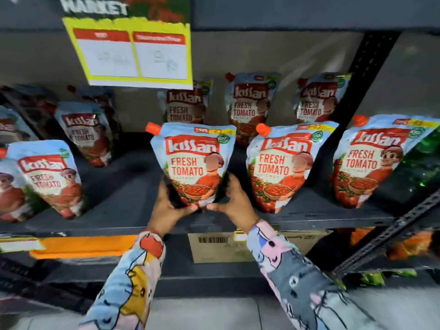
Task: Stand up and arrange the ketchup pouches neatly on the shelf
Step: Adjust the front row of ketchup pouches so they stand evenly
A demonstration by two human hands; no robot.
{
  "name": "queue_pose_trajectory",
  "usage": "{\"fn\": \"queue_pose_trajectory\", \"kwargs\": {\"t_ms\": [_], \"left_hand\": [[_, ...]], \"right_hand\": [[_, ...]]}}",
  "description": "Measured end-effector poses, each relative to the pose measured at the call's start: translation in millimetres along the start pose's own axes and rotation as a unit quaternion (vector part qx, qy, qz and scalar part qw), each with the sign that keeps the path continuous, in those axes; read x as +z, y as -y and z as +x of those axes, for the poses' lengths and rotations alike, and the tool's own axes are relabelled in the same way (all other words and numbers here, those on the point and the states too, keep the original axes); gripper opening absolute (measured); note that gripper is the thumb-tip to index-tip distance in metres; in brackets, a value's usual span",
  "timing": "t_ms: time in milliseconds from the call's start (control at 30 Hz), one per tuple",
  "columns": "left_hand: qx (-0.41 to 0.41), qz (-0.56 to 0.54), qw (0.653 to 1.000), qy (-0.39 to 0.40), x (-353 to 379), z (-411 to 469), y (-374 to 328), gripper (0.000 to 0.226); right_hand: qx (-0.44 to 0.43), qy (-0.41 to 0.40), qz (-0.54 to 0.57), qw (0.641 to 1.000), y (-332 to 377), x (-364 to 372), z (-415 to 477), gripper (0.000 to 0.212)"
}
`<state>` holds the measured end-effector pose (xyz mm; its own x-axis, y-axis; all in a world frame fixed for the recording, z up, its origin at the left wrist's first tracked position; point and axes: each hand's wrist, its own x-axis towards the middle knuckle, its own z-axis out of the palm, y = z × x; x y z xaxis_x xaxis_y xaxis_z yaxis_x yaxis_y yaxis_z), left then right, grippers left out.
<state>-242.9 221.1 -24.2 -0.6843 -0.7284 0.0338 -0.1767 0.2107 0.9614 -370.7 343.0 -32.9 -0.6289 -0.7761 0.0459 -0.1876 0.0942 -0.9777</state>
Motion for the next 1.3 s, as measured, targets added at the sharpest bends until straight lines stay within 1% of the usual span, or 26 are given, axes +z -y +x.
{"fn": "queue_pose_trajectory", "kwargs": {"t_ms": [33,100,200,300,433,533,633,667,700,767,800,833,867,933,967,1033,1100,1167,1233,1300], "left_hand": [[0.001,0.013,0.999,0.031,-3.9,6.1,-1.0,0.096],[-0.011,0.035,0.998,0.059,-9.8,13.6,-1.3,0.083],[-0.012,0.03,0.998,0.053,-15.9,18.3,5.6,0.068],[-0.02,0.002,0.998,0.053,-30.6,19.8,15.6,0.066],[-0.017,0.009,0.998,0.064,-46.4,23.4,25.3,0.064],[-0.013,0.001,0.996,0.086,-50.1,23.5,26.9,0.067],[-0.006,0.006,0.995,0.098,-49.3,19.4,29.5,0.066],[0.0,0.01,0.996,0.084,-49.4,16.5,30.1,0.065],[0.007,0.014,0.998,0.055,-50.2,12.6,31.1,0.064],[0.013,0.018,0.999,-0.045,-55.7,2.0,35.8,0.06],[0.021,0.024,0.995,-0.096,-59.3,-5.1,39.0,0.056],[0.031,0.028,0.988,-0.148,-65.9,-13.1,42.8,0.053],[0.043,0.03,0.979,-0.196,-71.2,-21.2,45.8,0.05],[0.059,0.03,0.958,-0.28,-89.3,-32.6,51.3,0.051],[0.059,0.032,0.948,-0.312,-98.8,-34.4,54.0,0.051],[0.043,0.033,0.929,-0.366,-124.0,-38.3,60.7,0.049],[0.018,0.011,0.915,-0.402,-153.7,-37.3,66.3,0.045],[-0.013,-0.006,0.917,-0.4,-179.2,-32.5,72.5,0.043],[-0.028,-0.003,0.934,-0.356,-198.4,-25.6,77.0,0.045],[-0.036,-0.001,0.948,-0.315,-211.1,-18.0,77.2,0.049]], "right_hand": [[0.006,0.006,0.0,1.0,-1.1,1.9,5.5,0.092],[0.009,-0.001,-0.017,1.0,-4.2,10.6,11.2,0.085],[0.005,-0.028,-0.021,0.999,-7.2,21.0,11.9,0.078],[0.002,-0.028,-0.024,0.999,-4.0,34.5,10.9,0.074],[-0.003,-0.035,-0.022,0.999,-3.4,51.8,10.4,0.072],[-0.007,-0.046,-0.024,0.999,-4.4,55.8,8.4,0.067],[-0.019,-0.052,-0.002,0.998,-0.6,56.3,2.8,0.073],[-0.035,-0.065,-0.004,0.997,1.5,58.5,-1.2,0.077],[-0.053,-0.094,-0.024,0.994,2.0,62.0,-7.0,0.082],[-0.067,-0.186,-0.129,0.972,-2.6,73.2,-22.1,0.09],[-0.079,-0.236,-0.183,0.951,-6.0,79.9,-33.5,0.086],[-0.114,-0.267,-0.222,0.931,-9.0,88.1,-44.4,0.079],[-0.159,-0.272,-0.244,0.917,-12.0,95.3,-54.7,0.071],[-0.23,-0.224,-0.253,0.913,-17.1,111.5,-62.4,0.06],[-0.242,-0.195,-0.248,0.917,-16.7,118.6,-61.6,0.058],[-0.246,-0.145,-0.229,0.931,-7.7,138.5,-57.1,0.058],[-0.243,-0.09,-0.197,0.946,6.0,157.7,-43.3,0.065],[-0.217,-0.009,-0.164,0.962,19.8,176.9,-21.9,0.074],[-0.159,0.08,-0.117,0.977,32.8,202.1,1.2,0.083],[-0.096,0.128,-0.055,0.986,45.9,229.0,22.4,0.092]]}}
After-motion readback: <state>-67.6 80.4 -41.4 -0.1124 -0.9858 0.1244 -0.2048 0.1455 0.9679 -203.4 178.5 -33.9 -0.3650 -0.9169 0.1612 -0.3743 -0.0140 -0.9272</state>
